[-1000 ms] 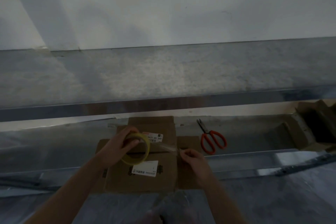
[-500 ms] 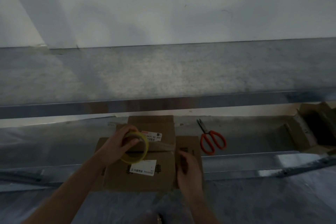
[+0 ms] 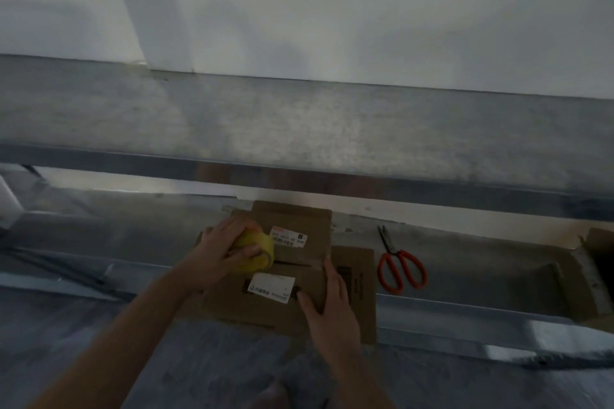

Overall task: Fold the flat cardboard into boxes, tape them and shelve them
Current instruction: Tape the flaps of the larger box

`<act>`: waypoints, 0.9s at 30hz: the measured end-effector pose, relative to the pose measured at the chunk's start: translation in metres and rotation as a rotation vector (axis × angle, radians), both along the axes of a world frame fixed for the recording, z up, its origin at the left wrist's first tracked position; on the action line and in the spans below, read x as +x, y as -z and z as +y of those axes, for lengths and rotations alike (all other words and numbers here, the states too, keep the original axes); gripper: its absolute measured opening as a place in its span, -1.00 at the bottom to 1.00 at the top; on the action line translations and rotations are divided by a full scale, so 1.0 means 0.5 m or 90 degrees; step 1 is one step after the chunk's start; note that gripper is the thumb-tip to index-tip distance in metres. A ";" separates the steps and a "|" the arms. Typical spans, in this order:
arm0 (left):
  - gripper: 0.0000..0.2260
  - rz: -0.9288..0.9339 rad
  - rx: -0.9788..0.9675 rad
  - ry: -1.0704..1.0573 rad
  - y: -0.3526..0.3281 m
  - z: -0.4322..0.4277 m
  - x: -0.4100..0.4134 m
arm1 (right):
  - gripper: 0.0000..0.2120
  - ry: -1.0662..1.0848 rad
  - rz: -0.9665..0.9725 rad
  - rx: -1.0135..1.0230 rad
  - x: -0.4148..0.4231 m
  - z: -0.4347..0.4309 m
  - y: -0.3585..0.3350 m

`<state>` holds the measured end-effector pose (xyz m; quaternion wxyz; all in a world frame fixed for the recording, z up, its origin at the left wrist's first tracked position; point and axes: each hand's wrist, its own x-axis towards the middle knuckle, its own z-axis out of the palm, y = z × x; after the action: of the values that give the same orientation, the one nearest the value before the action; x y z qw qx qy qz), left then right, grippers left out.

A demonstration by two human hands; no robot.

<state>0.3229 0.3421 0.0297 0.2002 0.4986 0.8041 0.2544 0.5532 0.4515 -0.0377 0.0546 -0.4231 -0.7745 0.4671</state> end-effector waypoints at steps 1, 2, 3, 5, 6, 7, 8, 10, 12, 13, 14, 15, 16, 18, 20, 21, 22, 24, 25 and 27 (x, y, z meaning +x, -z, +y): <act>-0.64 0.006 0.000 -0.002 -0.005 -0.004 0.002 | -0.24 0.000 -0.003 0.010 -0.002 -0.001 0.000; -0.64 0.009 0.002 -0.003 -0.010 -0.007 0.004 | -0.25 -0.001 -0.006 0.020 -0.003 -0.003 0.001; -0.64 0.015 0.000 -0.004 -0.015 -0.009 0.005 | -0.26 0.000 -0.011 0.025 -0.003 -0.004 0.003; -0.56 0.066 -0.006 0.003 -0.021 -0.020 0.000 | -0.27 -0.002 -0.023 0.019 -0.004 -0.007 0.002; -0.49 0.107 -0.003 0.012 -0.023 -0.028 -0.005 | -0.28 -0.004 -0.026 0.014 -0.005 -0.008 0.000; -0.42 0.140 -0.001 0.024 -0.025 -0.036 -0.012 | -0.28 -0.004 -0.027 0.011 -0.006 -0.009 -0.003; -0.40 0.155 -0.004 0.034 -0.027 -0.042 -0.020 | -0.29 -0.001 -0.026 0.011 -0.007 -0.010 -0.006; -0.45 0.145 -0.024 0.043 -0.032 -0.047 -0.034 | -0.28 0.017 -0.023 0.009 -0.013 -0.015 -0.010; -0.54 0.107 -0.028 0.032 -0.034 -0.048 -0.042 | -0.27 0.039 -0.022 -0.002 -0.021 -0.020 -0.011; -0.58 0.077 -0.021 0.010 -0.035 -0.047 -0.046 | -0.26 0.048 -0.022 -0.010 -0.025 -0.022 -0.012; -0.59 0.045 -0.013 -0.016 -0.038 -0.047 -0.051 | -0.26 0.056 -0.021 -0.018 -0.030 -0.023 -0.012; -0.59 0.010 -0.008 -0.039 -0.040 -0.048 -0.057 | -0.25 0.063 -0.020 -0.029 -0.034 -0.023 -0.013; -0.59 -0.027 0.000 -0.053 -0.043 -0.049 -0.063 | -0.25 0.072 -0.020 -0.042 -0.039 -0.021 -0.015; -0.63 -0.100 0.015 -0.055 -0.045 -0.050 -0.081 | -0.25 0.097 -0.028 -0.069 -0.048 -0.018 -0.018; -0.67 -0.136 0.014 -0.033 -0.041 -0.051 -0.101 | -0.25 0.108 -0.040 -0.065 -0.054 -0.022 -0.023; -0.70 -0.131 0.011 -0.015 -0.040 -0.052 -0.107 | -0.26 0.103 -0.040 -0.048 -0.054 -0.029 -0.025; -0.71 -0.123 0.012 -0.002 -0.038 -0.053 -0.112 | -0.27 0.093 -0.037 -0.023 -0.052 -0.038 -0.027; -0.71 -0.132 0.019 -0.001 -0.029 -0.052 -0.119 | -0.30 0.071 -0.027 0.023 -0.050 -0.050 -0.028; -0.71 -0.110 0.028 0.003 -0.029 -0.052 -0.119 | -0.31 0.073 -0.020 0.025 -0.051 -0.050 -0.028; -0.68 -0.003 0.051 0.041 -0.030 -0.060 -0.116 | -0.34 0.090 -0.010 0.000 -0.057 -0.044 -0.032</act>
<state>0.2649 0.3119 0.0447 0.1903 0.5313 0.7762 0.2813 0.5249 0.4294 -0.0218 0.0813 -0.4803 -0.7433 0.4584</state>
